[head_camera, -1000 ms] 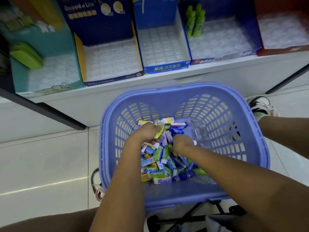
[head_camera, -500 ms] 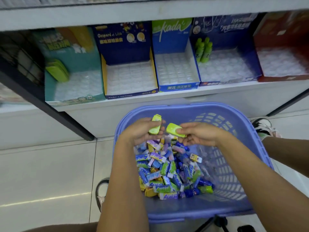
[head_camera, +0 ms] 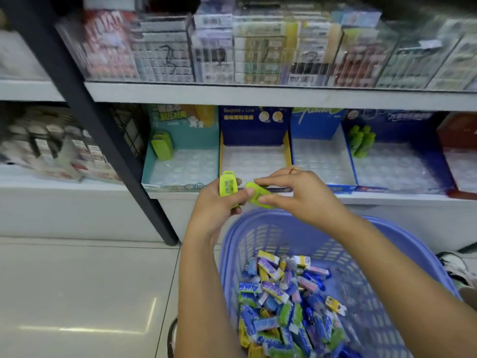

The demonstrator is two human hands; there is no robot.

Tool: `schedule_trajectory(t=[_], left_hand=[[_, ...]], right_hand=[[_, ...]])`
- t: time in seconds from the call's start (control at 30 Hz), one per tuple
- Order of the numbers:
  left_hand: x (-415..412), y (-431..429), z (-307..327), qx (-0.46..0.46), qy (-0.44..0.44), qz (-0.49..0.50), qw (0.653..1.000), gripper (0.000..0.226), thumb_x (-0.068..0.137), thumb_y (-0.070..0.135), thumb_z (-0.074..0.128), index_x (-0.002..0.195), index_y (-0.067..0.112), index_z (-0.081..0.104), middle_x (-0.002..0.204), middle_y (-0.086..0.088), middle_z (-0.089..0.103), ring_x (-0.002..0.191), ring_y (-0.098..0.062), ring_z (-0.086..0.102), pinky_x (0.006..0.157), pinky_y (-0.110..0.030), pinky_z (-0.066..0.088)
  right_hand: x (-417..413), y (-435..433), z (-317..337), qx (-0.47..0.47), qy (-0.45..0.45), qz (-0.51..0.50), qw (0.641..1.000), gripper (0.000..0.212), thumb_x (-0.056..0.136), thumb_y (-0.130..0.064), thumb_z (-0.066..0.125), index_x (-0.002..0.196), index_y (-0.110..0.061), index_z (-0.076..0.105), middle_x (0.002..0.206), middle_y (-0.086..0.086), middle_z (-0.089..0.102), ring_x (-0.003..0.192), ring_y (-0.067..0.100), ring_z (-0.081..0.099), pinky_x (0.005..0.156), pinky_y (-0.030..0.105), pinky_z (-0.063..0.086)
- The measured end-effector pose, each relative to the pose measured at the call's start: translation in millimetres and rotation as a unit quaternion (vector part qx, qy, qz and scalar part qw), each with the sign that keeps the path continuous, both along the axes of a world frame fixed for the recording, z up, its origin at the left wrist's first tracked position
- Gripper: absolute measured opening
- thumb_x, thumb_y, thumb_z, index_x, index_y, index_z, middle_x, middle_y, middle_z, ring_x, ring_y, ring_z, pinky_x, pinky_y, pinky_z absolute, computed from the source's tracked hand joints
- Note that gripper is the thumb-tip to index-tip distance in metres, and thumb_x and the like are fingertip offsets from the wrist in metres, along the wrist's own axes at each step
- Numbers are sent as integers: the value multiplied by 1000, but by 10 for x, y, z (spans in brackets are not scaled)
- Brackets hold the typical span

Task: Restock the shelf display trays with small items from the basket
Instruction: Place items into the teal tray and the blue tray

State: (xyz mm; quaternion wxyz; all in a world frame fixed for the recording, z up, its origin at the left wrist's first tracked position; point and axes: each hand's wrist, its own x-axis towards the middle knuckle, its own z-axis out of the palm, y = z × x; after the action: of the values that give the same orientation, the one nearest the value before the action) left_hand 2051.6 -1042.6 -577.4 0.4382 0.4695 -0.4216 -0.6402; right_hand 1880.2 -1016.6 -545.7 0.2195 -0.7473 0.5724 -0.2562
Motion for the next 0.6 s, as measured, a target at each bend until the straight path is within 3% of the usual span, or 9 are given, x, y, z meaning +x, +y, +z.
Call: schedule_trajectory(t=[0.13,0.2,0.3,0.43,0.53,0.6], left_hand=[[181,-34,119,-43,10,82,996,13,80,14,73,85,13,62,57,5,57,52,-7,51,47,-18,42],[245,-62,165,-54,10,136,989,10,81,18,72,78,14,63,54,5,57,50,-7,52,45,-18,42],[377,-107,206,-58,35,201,977,12,86,26,68,84,14,66,62,3,64,52,-7,53,46,-19,43],[613,-164,160,-21,75,267,961,19,94,32,54,87,17,64,85,-4,72,55,-7,56,49,-18,47],[766,-176,44,19,93,301,949,16,96,23,48,90,16,60,88,-5,70,59,-10,56,49,-16,48],[848,-173,-43,27,105,308,945,15,97,17,46,94,15,60,88,-5,68,62,-11,56,50,-16,49]], right_hand=[[324,-225,80,-80,125,39,988,61,72,-46,73,128,-29,56,107,-5,61,97,11,40,79,16,29],[504,-366,119,-130,173,50,975,57,77,-46,70,128,-26,55,105,-2,60,91,8,33,74,19,28],[781,-572,193,-166,204,64,963,48,87,-40,59,129,-18,51,103,7,64,94,20,47,74,29,35],[1139,-865,218,-147,116,55,981,35,95,-28,48,126,-12,45,99,18,65,91,38,59,67,37,40],[1369,-1142,188,-109,64,24,992,36,92,-25,55,125,-14,53,117,17,57,111,33,50,82,32,38],[1516,-1304,142,-84,41,7,996,35,90,-22,58,124,-13,56,122,14,58,114,30,49,83,30,38]])
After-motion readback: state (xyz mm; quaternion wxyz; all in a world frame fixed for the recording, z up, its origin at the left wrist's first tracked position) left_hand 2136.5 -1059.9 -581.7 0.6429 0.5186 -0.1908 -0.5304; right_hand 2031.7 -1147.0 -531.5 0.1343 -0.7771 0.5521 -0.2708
